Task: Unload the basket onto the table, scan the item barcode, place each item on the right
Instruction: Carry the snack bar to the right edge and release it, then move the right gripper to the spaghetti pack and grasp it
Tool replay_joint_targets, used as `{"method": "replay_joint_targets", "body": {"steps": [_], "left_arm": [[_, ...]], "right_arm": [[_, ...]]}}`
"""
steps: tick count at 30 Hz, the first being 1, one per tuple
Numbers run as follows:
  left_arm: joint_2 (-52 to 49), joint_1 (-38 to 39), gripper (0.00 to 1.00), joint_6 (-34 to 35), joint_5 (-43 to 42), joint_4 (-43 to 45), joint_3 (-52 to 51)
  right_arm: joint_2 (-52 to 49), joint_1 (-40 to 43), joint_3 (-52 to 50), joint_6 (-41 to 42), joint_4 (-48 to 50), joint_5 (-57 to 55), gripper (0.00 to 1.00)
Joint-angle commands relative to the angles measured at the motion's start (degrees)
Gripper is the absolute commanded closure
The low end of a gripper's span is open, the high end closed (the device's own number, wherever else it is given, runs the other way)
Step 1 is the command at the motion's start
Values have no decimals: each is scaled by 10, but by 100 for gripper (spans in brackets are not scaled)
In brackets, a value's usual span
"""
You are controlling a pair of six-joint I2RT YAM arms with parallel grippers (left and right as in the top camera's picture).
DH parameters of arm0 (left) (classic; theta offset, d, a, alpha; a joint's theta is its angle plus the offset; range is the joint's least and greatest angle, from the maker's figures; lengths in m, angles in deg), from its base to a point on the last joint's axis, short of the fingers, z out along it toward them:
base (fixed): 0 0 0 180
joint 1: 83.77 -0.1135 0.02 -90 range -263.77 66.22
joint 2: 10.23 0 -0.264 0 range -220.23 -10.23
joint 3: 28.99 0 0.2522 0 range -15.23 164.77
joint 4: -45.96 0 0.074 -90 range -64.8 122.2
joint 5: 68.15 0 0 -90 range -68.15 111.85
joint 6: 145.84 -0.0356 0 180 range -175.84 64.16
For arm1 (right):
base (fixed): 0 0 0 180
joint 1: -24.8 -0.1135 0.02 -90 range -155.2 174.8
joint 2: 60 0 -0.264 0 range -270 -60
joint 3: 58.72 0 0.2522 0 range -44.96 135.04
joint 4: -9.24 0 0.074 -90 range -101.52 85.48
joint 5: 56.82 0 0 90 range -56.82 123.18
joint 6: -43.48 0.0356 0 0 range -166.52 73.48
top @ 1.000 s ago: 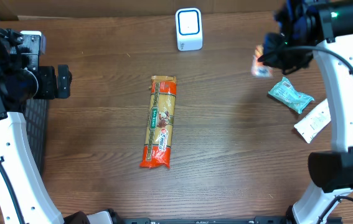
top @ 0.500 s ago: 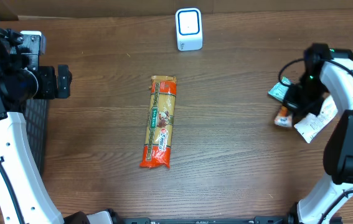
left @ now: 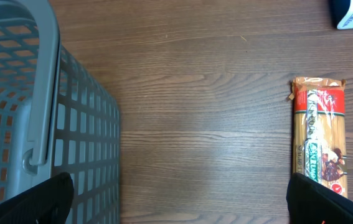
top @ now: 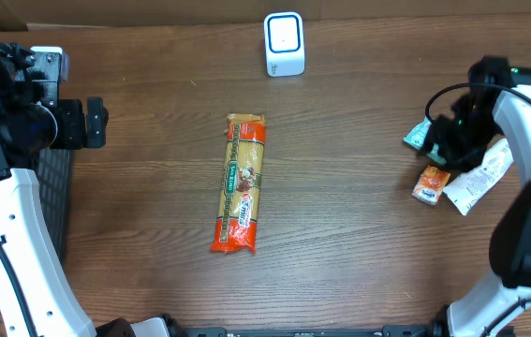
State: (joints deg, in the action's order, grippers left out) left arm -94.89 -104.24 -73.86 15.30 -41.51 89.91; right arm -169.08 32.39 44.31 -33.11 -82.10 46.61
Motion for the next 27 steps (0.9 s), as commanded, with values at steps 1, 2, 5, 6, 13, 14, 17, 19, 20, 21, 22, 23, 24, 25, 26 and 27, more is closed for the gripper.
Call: {"method": "replay_joint_targets", "body": {"steps": [1,2,5,6,13,14,17,19,20,21,22,23,24,25,26,27], "left_arm": [[-3,-2,0,-7,4,2,0],[-3,-2,0,-7,4,2,0],[-3,-2,0,-6,4,2,0],[-3,-2,0,-6,4,2,0],[-3,-2,0,-7,4,2,0],[-3,-2,0,-7,4,2,0],[-3,-2,0,-7,4,2,0],[-3,-2,0,-7,4,2,0],[-3,-2,0,-7,4,2,0],[-3,-2,0,-7,4,2,0],[-3,-2,0,-6,4,2,0],[-3,-2,0,-7,4,2,0],[-3,-2,0,-7,4,2,0],[-3,-2,0,-7,4,2,0],[-3,-2,0,-7,4,2,0],[-3,-2,0,-7,4,2,0]], "right_arm": [[64,-33,31,-12,38,142,44],[66,-46,31,-12,52,167,44],[64,-92,27,-12,92,200,37],[64,-108,25,-7,105,199,33],[45,-256,-32,78,251,197,28],[41,-274,-42,81,271,197,27],[24,-326,-66,106,326,197,26],[15,-355,-84,124,365,197,26],[10,-369,-93,134,385,196,26],[5,-380,-99,144,400,194,27],[-3,-393,-104,160,415,186,27],[-12,-404,-107,174,426,176,28],[-23,-414,-110,188,436,166,29],[-31,-421,-112,200,444,160,30],[-42,-428,-113,208,453,160,30],[-52,-433,-113,216,460,160,31]]}}
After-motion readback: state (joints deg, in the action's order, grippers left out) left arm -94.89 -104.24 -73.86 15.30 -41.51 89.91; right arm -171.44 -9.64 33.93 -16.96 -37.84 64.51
